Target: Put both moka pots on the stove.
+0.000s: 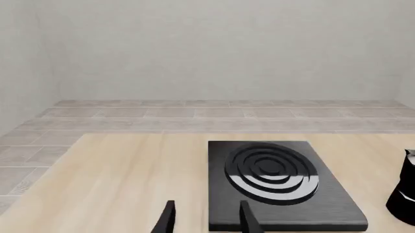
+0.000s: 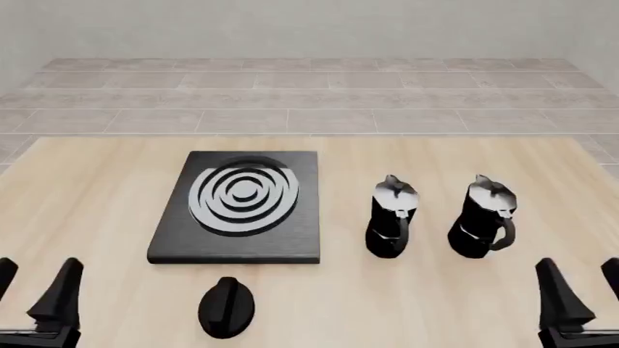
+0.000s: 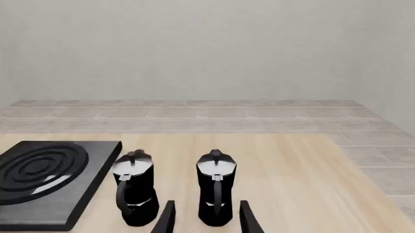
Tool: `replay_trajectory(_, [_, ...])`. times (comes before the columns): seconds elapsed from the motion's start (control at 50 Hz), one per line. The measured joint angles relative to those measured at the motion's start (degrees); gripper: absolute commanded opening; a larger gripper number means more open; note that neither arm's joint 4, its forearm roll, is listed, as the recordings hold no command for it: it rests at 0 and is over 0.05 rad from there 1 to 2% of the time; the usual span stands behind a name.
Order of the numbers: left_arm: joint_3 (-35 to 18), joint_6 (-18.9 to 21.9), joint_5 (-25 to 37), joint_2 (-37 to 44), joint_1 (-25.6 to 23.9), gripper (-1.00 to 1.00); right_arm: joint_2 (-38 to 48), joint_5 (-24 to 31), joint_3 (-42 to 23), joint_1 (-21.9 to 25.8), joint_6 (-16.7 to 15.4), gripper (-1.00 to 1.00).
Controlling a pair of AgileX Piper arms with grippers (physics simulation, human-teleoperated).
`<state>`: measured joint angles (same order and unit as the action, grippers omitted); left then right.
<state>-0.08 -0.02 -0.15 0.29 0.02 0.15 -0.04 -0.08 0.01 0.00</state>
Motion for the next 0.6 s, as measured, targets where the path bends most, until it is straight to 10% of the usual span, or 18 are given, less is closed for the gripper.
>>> replay_trajectory(0.6, [-0.12, -0.07, -0.14, 0.32, 0.02, 1.0, 0.14, 0.26, -0.34, 0.01, -0.01, 1.0])
